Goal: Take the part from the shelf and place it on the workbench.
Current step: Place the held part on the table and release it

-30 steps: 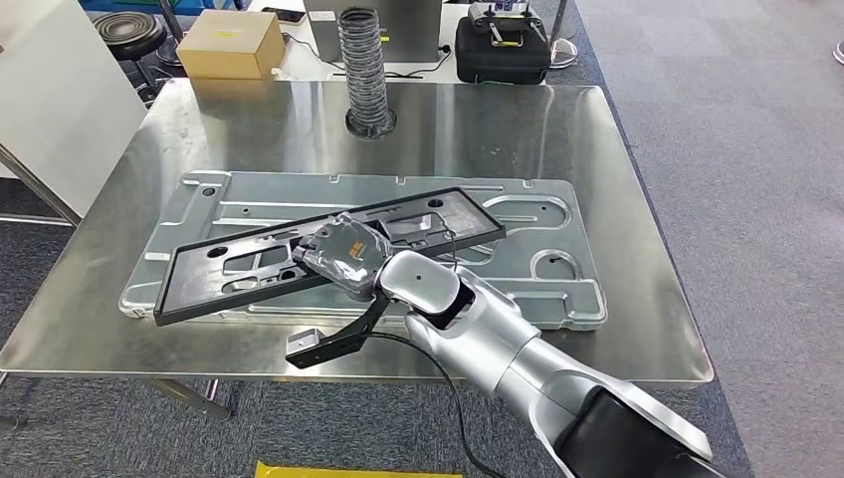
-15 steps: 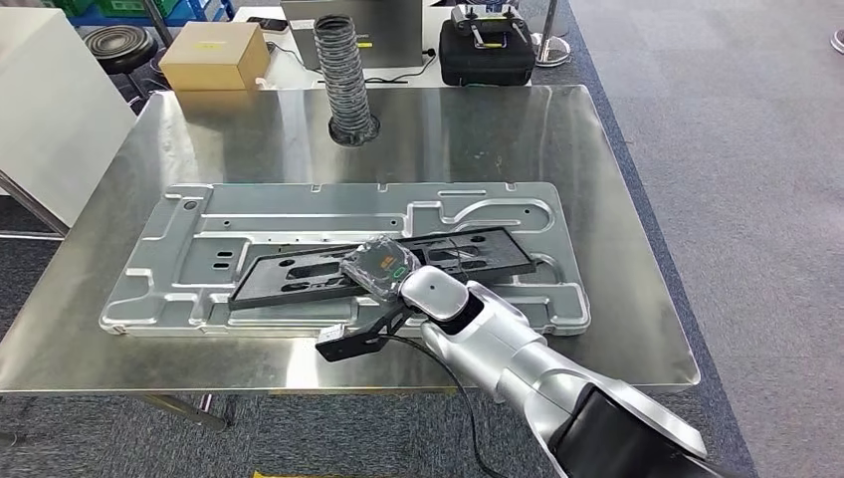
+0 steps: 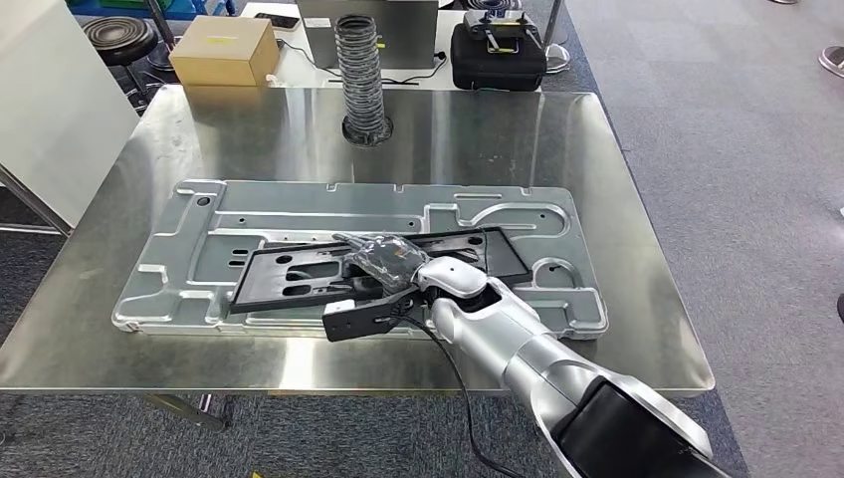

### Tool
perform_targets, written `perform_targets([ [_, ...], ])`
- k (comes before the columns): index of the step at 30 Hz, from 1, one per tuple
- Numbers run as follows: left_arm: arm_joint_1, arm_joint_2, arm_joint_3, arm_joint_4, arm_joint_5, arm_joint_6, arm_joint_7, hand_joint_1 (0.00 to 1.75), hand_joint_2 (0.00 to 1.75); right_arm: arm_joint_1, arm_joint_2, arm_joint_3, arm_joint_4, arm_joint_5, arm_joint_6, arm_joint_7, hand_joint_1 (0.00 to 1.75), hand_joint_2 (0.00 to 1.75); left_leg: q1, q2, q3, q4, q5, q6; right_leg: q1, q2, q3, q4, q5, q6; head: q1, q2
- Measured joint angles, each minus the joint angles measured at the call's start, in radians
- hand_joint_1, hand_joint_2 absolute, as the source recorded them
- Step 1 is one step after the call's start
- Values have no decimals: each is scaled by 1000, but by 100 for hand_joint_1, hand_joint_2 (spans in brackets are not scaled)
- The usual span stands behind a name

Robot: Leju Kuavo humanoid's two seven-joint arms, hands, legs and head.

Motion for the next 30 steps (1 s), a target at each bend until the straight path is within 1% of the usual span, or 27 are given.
perform_targets([
  [1,0,0,0,0,5,-1,-2,0,0,4,0,-28,-14,-70,24,-40,0,0,0,-1,1,1,-1,-2,1,0,36,-79,33,-6,0,0],
  [2,-1,0,0,0,10,-2,-4,0,0,6,0,-57,-32,-137,49,-72,0,0,-2,-1,0,1,-2,-5,4,-1,66,-143,57,-10,0,0],
  [3,-1,0,0,0,14,-3,-5,0,0,10,0,-86,-53,-204,79,-96,0,0,-3,-1,0,1,-2,-9,7,-2,84,-182,69,-14,-1,0],
  [4,0,0,0,0,19,-3,-5,0,0,16,-2,-118,-78,-283,117,-117,0,0,-3,-1,0,0,-1,-13,11,-2,89,-196,69,-17,-1,0],
  [5,1,0,0,0,24,-4,-5,0,0,27,-4,-153,-109,-379,163,-137,0,0,-3,-1,0,-2,0,-19,13,-3,89,-198,69,-20,-1,0],
  [7,4,-1,0,0,35,-3,-6,0,0,48,-10,-232,-190,-612,266,-170,0,0,-3,0,-2,0,-6,-29,8,-3,94,-206,74,-30,-1,0],
  [8,4,-1,0,0,41,-2,-6,0,0,54,-13,-269,-235,-725,312,-176,0,0,-4,0,-9,19,-20,-33,5,-5,97,-212,76,-35,-3,0],
  [9,5,-1,-1,0,48,-2,-7,0,0,57,-18,-304,-283,-834,354,-175,0,0,-4,0,-26,59,-46,-36,1,-6,101,-217,79,-40,-5,0],
  [11,8,-1,-1,0,61,-2,-11,0,0,66,-34,-362,-381,-1014,415,-164,0,0,0,1,-84,194,-113,-40,2,-8,103,-218,78,-44,-8,0],
  [12,10,-1,-1,0,69,-2,-14,0,0,75,-44,-387,-430,-1085,429,-163,0,0,1,1,-112,255,-135,-43,2,-8,103,-217,77,-45,-8,0],
  [13,13,-1,-1,0,78,-2,-20,0,0,87,-54,-413,-484,-1141,430,-170,0,0,2,1,-126,286,-139,-46,2,-8,104,-216,76,-44,-8,0],
  [14,16,-2,0,0,87,-2,-27,0,0,102,-62,-441,-541,-1177,416,-183,0,0,4,1,-120,276,-123,-47,2,-7,104,-213,74,-42,-8,0],
  [15,18,-2,0,0,96,-2,-37,0,0,118,-69,-472,-606,-1190,384,-200,0,0,6,1,-94,224,-90,-48,1,-6,105,-209,70,-40,-9,0],
  [16,18,-2,1,0,106,-1,-48,0,0,135,-76,-505,-674,-1183,339,-218,0,0,8,1,-58,153,-55,-48,0,-6,106,-204,66,-35,-9,0],
  [17,18,-3,1,0,114,-1,-58,0,0,157,-82,-538,-743,-1152,279,-235,0,0,8,1,-24,85,-32,-46,2,-6,105,-198,61,-30,-9,0],
  [18,19,-4,2,0,122,1,-67,0,0,183,-89,-572,-813,-1099,205,-253,0,0,7,0,-1,39,-20,-42,4,-6,104,-195,58,-24,-9,0],
  [19,20,-5,2,0,129,4,-72,0,0,216,-95,-603,-878,-1033,126,-270,0,0,6,-1,10,18,-20,-37,6,-7,104,-193,57,-19,-9,0],
  [21,24,-8,3,0,139,10,-78,0,0,292,-107,-665,-999,-906,-28,-302,0,0,4,-3,12,14,-21,-24,7,-7,104,-194,60,-8,-7,0],
  [22,26,-9,3,0,144,12,-78,0,0,335,-112,-694,-1050,-871,-90,-320,0,0,5,-3,13,11,-17,-17,6,-7,104,-191,56,-3,-7,0],
  [23,26,-10,3,0,148,14,-78,0,0,380,-118,-723,-1092,-855,-139,-339,0,0,6,-2,13,7,-12,-10,4,-7,100,-177,43,3,-5,0],
  [24,26,-10,2,0,153,15,-75,0,0,428,-124,-752,-1128,-851,-177,-358,0,0,7,-1,12,2,-8,-4,2,-6,86,-144,17,8,-4,0],
  [25,25,-11,2,0,157,15,-72,0,0,476,-130,-780,-1155,-853,-203,-376,0,0,7,-1,10,0,-5,1,0,-6,64,-91,-19,13,-1,0],
  [26,25,-11,2,0,161,14,-69,0,0,525,-134,-809,-1175,-857,-220,-387,0,0,6,-1,7,-1,-3,4,-1,-6,34,-22,-57,18,0,0],
  [27,26,-11,1,1,164,14,-66,0,0,571,-138,-837,-1189,-861,-231,-393,0,0,5,-1,3,-1,-1,6,-2,-6,6,44,-88,20,1,0],
  [28,26,-11,0,2,165,13,-64,0,0,615,-141,-862,-1199,-866,-239,-395,0,0,4,0,-1,0,1,8,-3,-6,-9,86,-102,22,1,0],
  [29,27,-11,-1,3,166,12,-63,0,0,657,-144,-886,-1206,-871,-246,-395,0,0,3,0,-5,0,4,9,-4,-6,-6,91,-99,21,1,0],
  [30,28,-11,-3,4,168,11,-64,0,0,696,-146,-907,-1210,-877,-249,-395,0,0,2,0,-9,1,7,8,-4,-6,20,52,-78,19,1,0],
])
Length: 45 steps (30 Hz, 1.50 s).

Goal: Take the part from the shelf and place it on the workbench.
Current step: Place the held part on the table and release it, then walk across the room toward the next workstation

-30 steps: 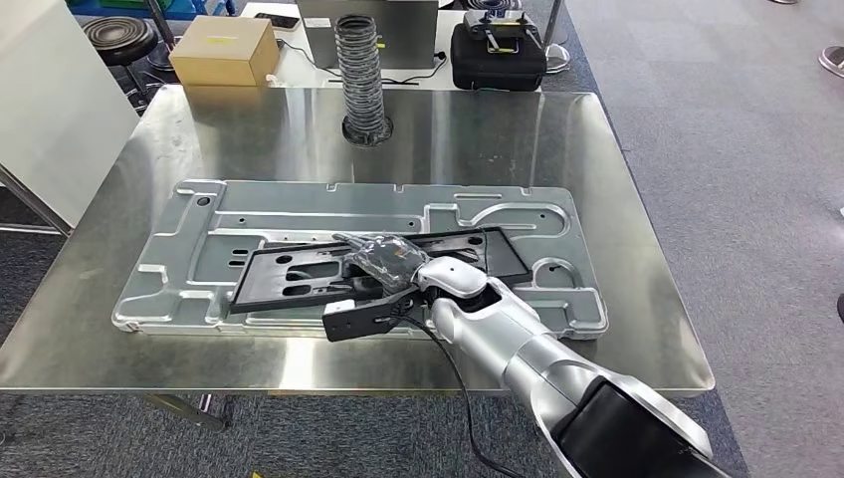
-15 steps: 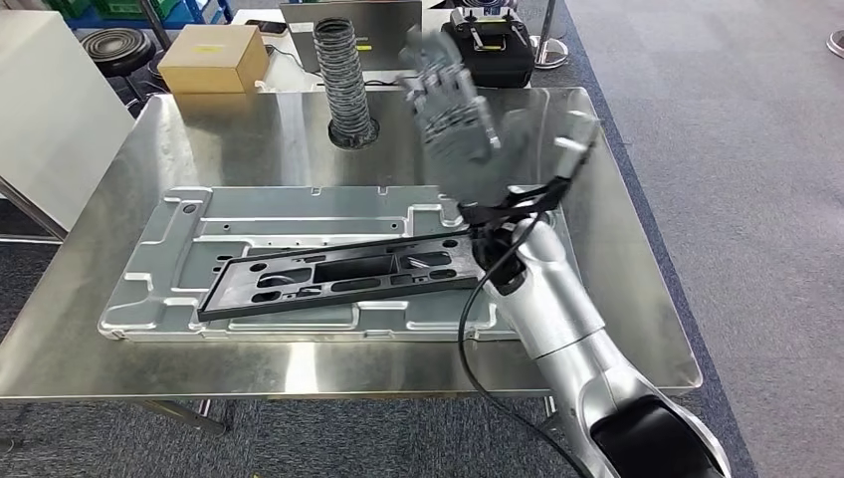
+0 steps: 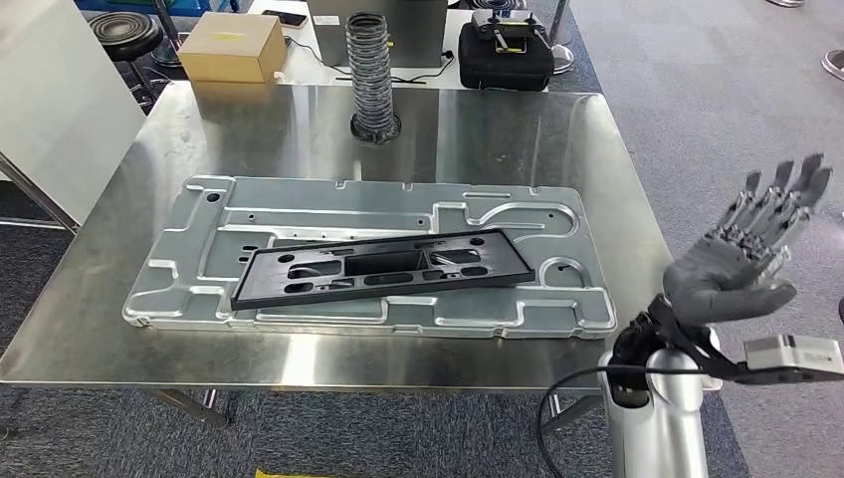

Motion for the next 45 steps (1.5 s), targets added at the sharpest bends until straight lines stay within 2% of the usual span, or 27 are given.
perform_targets([
  [2,1,0,-4,1,4,-3,-2,0,0,68,-4,-40,-7,-12,5,0,0,0,-2,-1,-5,2,6,-5,1,0,92,-153,54,-10,0,0],
  [4,2,0,-9,1,6,-6,-6,0,0,120,-5,-76,-12,-14,15,0,0,0,-4,-1,-8,3,13,-14,7,0,146,-251,83,-20,-1,0],
  [7,2,1,-18,1,10,-13,-16,0,0,179,-5,-122,-7,3,9,0,0,0,-3,-1,-9,0,24,-33,10,-1,144,-263,102,-36,-1,0],
  [8,3,1,-21,2,12,-15,-19,0,0,199,-5,-134,-1,13,4,0,0,0,-3,0,-12,7,13,-37,8,-3,140,-268,111,-43,-1,0],
  [10,3,2,-25,3,16,-18,-22,0,0,234,-5,-153,14,35,-5,0,0,0,-3,0,-36,77,-56,-43,3,-6,125,-276,132,-55,-4,0],
  [12,3,1,-30,3,22,-20,-23,0,0,265,-5,-173,39,56,-12,0,0,0,-2,0,-70,201,-149,-46,6,-7,101,-275,149,-60,-6,0],
  [13,3,2,-33,4,24,-20,-23,0,0,277,-5,-183,55,67,-17,0,0,0,-3,0,-80,252,-179,-48,8,-7,90,-274,157,-60,-5,0],
  [15,3,1,-38,4,27,-21,-22,0,0,300,-5,-204,91,95,-32,0,0,0,-3,0,-60,272,-194,-47,11,-7,69,-269,170,-59,-6,0],
  [16,3,1,-41,4,29,-22,-21,0,0,313,-5,-218,111,111,-36,0,0,0,-3,0,-24,234,-182,-44,12,-7,58,-266,176,-58,-6,0],
  [19,0,1,-48,4,37,-22,-14,0,0,347,-4,-283,168,164,-35,0,0,0,-10,-1,124,23,-135,-26,15,-7,28,-256,200,-50,-4,0],
  [21,-2,0,-51,4,42,-22,-8,0,0,361,-2,-329,195,203,-35,0,0,0,-17,-1,148,-29,-124,-14,13,-8,24,-257,215,-39,-6,0],
  [23,-1,-1,-57,4,47,-22,-4,0,0,372,3,-371,218,242,-35,0,0,0,-20,1,141,-32,-102,-3,9,-7,24,-265,231,-26,-10,0],
  [24,-2,-2,-60,4,49,-22,-3,0,0,378,7,-393,229,260,-33,0,0,0,-19,4,135,-36,-89,4,7,-5,20,-262,224,-20,-11,0],
  [26,-4,-3,-67,4,52,-23,-1,0,0,385,14,-439,251,295,-25,0,0,0,-15,9,112,-43,-59,15,3,-1,0,-209,153,-8,-8,0],
  [28,-4,-4,-72,4,56,-25,0,0,0,388,23,-485,274,327,-13,0,0,0,-16,11,81,-43,-35,19,-2,0,-30,-82,41,3,-4,0],
  [29,-3,-5,-75,4,58,-27,0,0,0,390,29,-506,286,342,-6,0,0,0,-16,11,64,-41,-22,18,-5,0,-38,-20,9,8,-3,0],
  [30,-2,-6,-77,4,58,-29,0,0,0,392,36,-526,296,358,-2,0,0,0,-16,12,47,-39,-10,16,-7,0,-32,19,2,11,-3,0],
  [31,-2,-6,-80,4,58,-31,1,0,0,394,42,-543,304,374,0,0,0,0,-16,13,30,-36,0,14,-9,0,-10,22,19,13,-3,0],
  [33,-2,-8,-87,4,59,-33,1,0,0,394,54,-577,318,409,5,0,0,0,-15,14,0,-25,18,7,-14,0,88,-77,64,14,-3,0],
  [35,-3,-10,-94,4,61,-34,2,0,0,388,64,-619,336,455,17,2,0,0,-16,15,-20,-16,33,-4,-11,0,194,-225,57,5,-2,0],
  [36,-4,-11,-96,4,62,-34,3,0,0,384,69,-644,349,480,25,3,0,0,-16,15,-24,-14,41,-10,-8,1,223,-271,45,-3,-1,0],
  [39,-3,-14,-97,4,66,-35,6,0,0,364,79,-739,432,578,40,3,0,0,-11,14,-30,-18,59,-30,-2,-1,219,-296,54,-29,4,0],
  [40,-1,-15,-97,4,67,-35,9,0,0,356,80,-774,474,616,35,2,0,0,-10,13,-37,-8,42,-34,-2,-3,210,-298,67,-39,3,0],
  [41,1,-17,-97,5,67,-35,12,0,0,347,81,-808,523,654,24,1,0,0,-8,12,-47,21,5,-37,-3,-5,197,-301,80,-46,2,0],
  [43,2,-20,-98,4,67,-35,17,0,0,326,81,-869,644,730,-15,1,0,0,-6,12,-75,141,-107,-41,-1,-8,168,-301,105,-55,-2,0],
  [44,2,-21,-98,5,67,-34,17,0,0,314,80,-895,711,766,-39,1,0,0,-6,12,-84,208,-146,-43,2,-8,151,-299,117,-56,-3,0],
  [45,1,-22,-97,5,67,-33,18,0,0,304,80,-917,775,799,-63,1,0,0,-6,12,-84,258,-162,-44,4,-9,135,-296,128,-57,-2,0],
])
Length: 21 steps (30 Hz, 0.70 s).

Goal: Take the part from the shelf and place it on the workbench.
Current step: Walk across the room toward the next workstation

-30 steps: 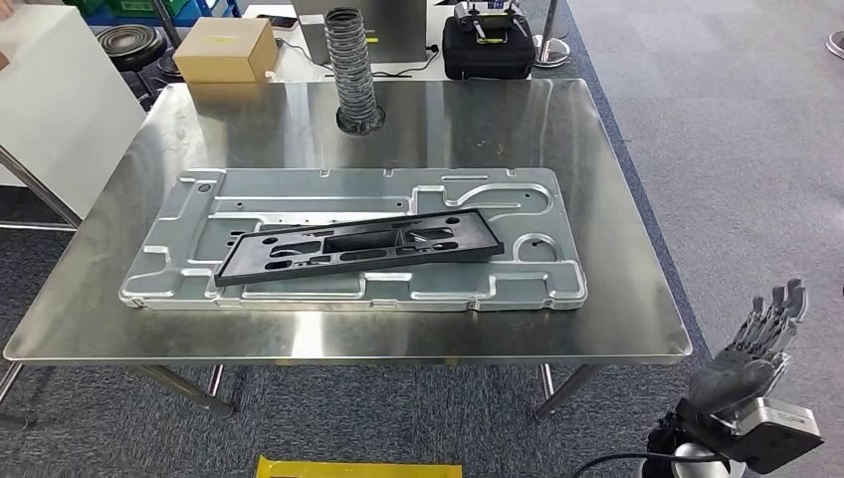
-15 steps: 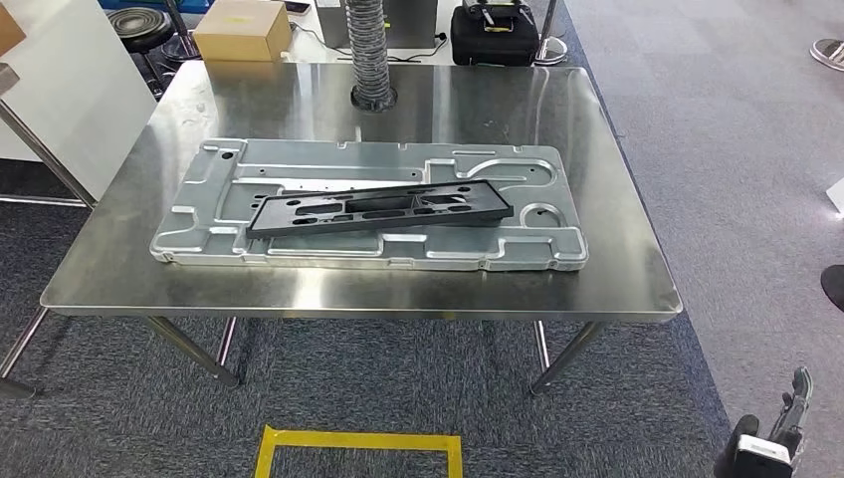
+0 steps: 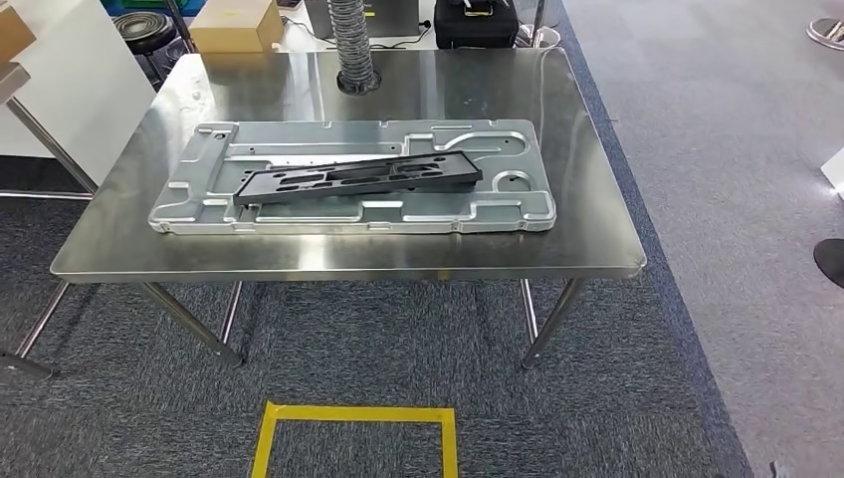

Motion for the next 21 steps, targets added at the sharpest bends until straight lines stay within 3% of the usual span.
perform_targets([
  [1,0,-1,0,0,0,1,1,0,0,-11,-1,-18,64,33,-26,2,0,0,0,0,16,15,12,1,2,0,-18,4,11,0,0,0],
  [2,-1,-2,0,0,0,3,1,0,0,-21,-3,-33,131,66,-53,7,0,0,-1,0,50,-6,37,4,4,1,-36,9,21,2,0,0],
  [4,-5,-3,0,0,0,4,3,0,0,-41,-7,-54,258,125,-93,25,0,0,-4,-1,161,-141,68,15,7,2,-67,19,40,7,-1,0],
  [6,-11,-3,0,0,0,4,3,0,0,-57,-12,-61,365,175,-107,56,0,0,-9,-2,248,-274,50,24,10,2,-83,25,57,16,0,0],
  [7,-13,-3,0,0,0,4,3,0,0,-63,-13,-62,413,201,-110,78,0,0,-12,-2,261,-304,40,28,9,1,-85,24,65,21,-1,0],
  [9,-12,-4,0,0,0,4,3,0,0,-74,-20,-61,500,251,-113,141,0,0,-12,0,253,-317,53,41,7,2,-88,21,79,33,-2,0],
  [10,-12,-5,0,0,0,4,3,0,0,-78,-23,-59,538,273,-114,178,0,0,-10,1,246,-319,63,49,5,4,-94,29,67,39,-2,0],
  [11,-12,-6,0,0,0,4,2,0,0,-80,-27,-57,574,289,-113,219,0,0,-9,3,236,-322,75,58,4,6,-104,55,36,44,0,0],
  [12,-12,-7,0,0,0,4,2,0,0,-83,-31,-55,602,300,-113,253,0,0,-8,5,225,-323,86,64,1,7,-118,103,-14,49,2,0],
  [14,-11,-7,1,0,0,4,0,0,0,-88,-35,-52,645,316,-115,308,0,0,-11,5,197,-319,107,69,-2,8,-152,240,-113,55,5,0],
  [15,-11,-7,1,0,0,4,0,0,0,-91,-36,-51,661,324,-117,330,0,0,-12,6,182,-316,117,69,-2,8,-159,294,-134,57,5,0],
  [16,-11,-7,1,0,0,3,-1,0,0,-93,-37,-50,676,332,-118,351,0,0,-12,6,166,-312,127,68,-2,8,-152,320,-131,58,5,0],
  [17,-11,-8,1,0,0,2,-2,0,0,-94,-37,-48,689,338,-117,370,0,0,-12,6,150,-307,136,66,-2,8,-125,307,-109,56,5,0],
  [18,-11,-9,1,0,0,0,-3,0,0,-96,-38,-45,700,342,-114,387,0,0,-13,6,135,-302,143,65,-1,8,-79,255,-82,52,5,0],
  [19,-11,-11,1,0,0,-1,-4,0,0,-98,-40,-44,709,344,-109,402,0,0,-14,6,123,-298,150,63,1,8,-20,181,-64,44,5,0],
  [21,-12,-14,1,0,0,-2,-7,0,0,-105,-45,-43,723,345,-90,429,0,0,-16,6,107,-292,164,55,7,7,80,32,-63,30,4,0],
])
